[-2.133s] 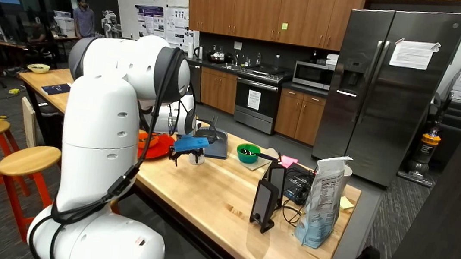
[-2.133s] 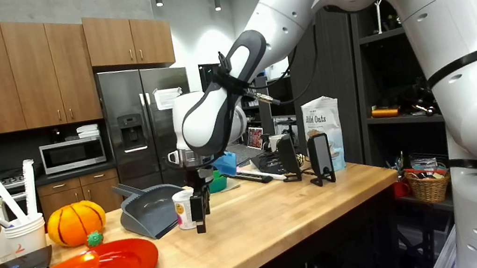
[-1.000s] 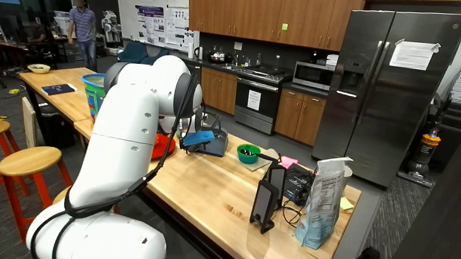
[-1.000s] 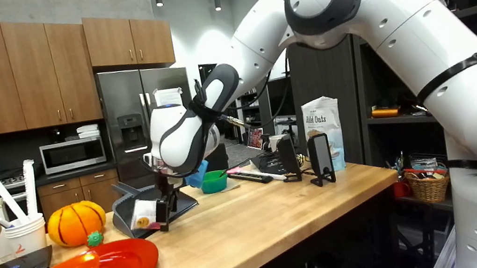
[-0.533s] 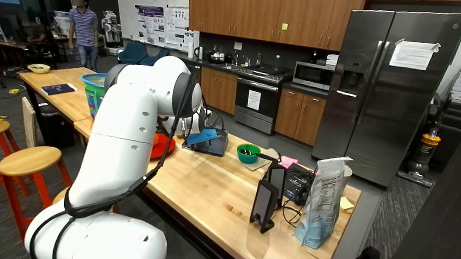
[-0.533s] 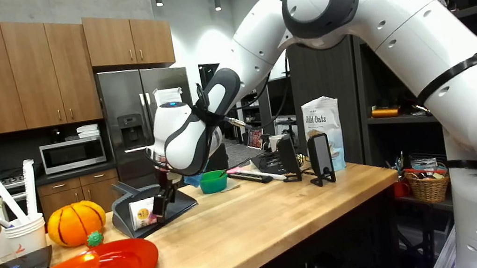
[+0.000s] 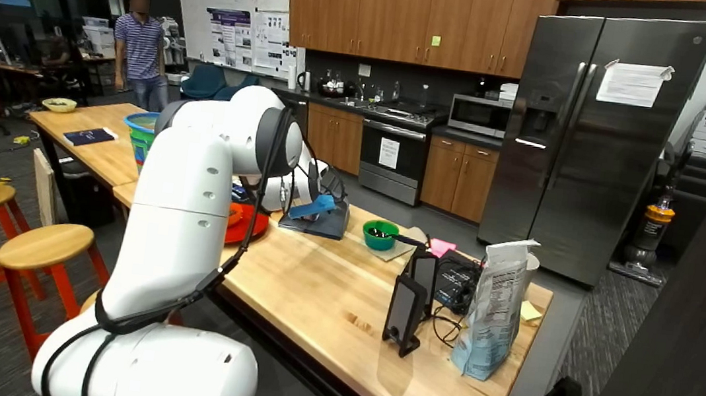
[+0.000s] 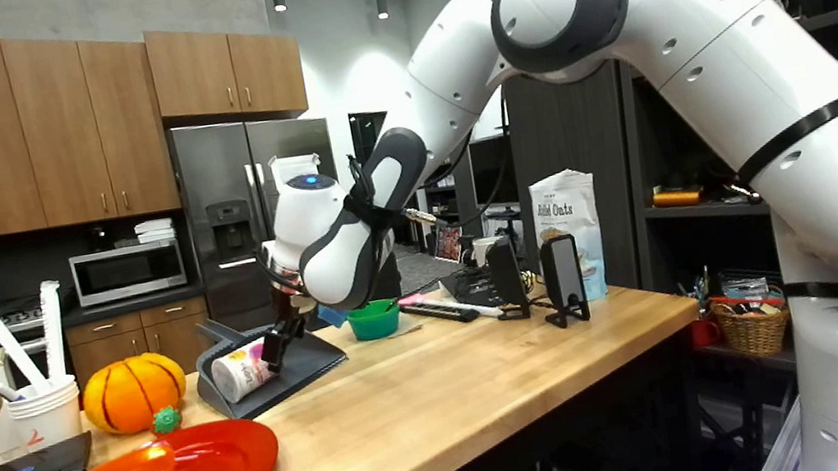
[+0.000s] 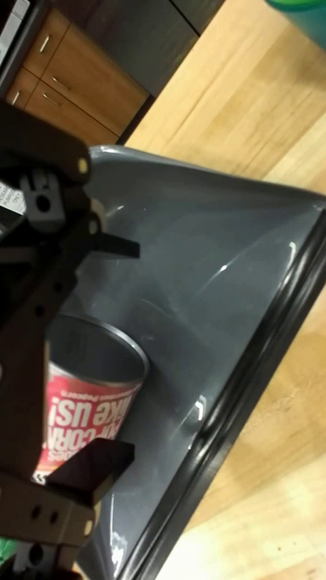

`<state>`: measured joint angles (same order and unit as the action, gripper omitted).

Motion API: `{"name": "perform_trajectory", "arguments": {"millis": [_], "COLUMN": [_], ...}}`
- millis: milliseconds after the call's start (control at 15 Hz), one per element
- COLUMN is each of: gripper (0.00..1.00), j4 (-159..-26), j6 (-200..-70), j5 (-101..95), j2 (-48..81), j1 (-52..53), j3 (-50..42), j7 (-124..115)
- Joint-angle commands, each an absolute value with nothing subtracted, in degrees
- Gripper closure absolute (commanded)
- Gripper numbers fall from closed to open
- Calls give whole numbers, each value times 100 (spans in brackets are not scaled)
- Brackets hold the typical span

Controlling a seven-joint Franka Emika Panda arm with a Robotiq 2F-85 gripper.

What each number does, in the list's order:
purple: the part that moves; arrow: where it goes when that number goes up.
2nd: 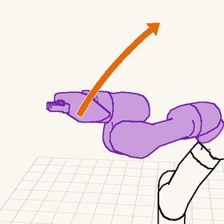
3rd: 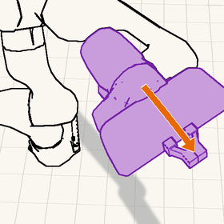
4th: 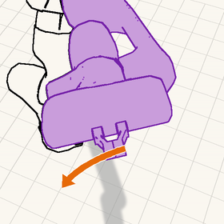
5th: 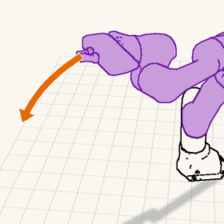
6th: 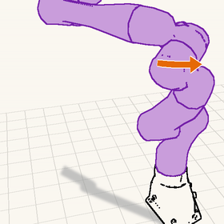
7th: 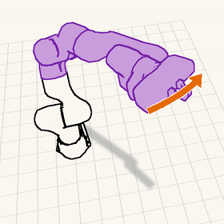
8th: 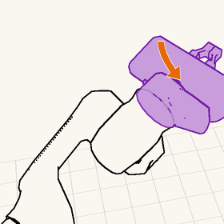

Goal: Push the white container on the dustpan

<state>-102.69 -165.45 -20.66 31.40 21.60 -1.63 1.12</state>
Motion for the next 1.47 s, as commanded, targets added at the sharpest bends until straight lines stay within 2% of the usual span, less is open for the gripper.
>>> {"name": "perform_trajectory", "arguments": {"millis": [0, 733, 800, 867, 933, 1400], "gripper": [0, 0, 0, 0, 0, 0], "j4": [-10527, -11095, -11191, -11423, -10868, -10992], "j6": [-17023, -17599, -17498, -17055, -17232, -17309], "j5": [-2259, -2341, -2310, -2037, -2088, -2075], "j2": [2937, 2397, 2298, 2062, 2551, 2519], "j1": [2488, 3471, 3496, 3143, 3353, 3304], "j3": [-542, -1476, -1475, -934, -1255, -1178], "j7": [-525, -533, -427, 132, -147, -78]}}
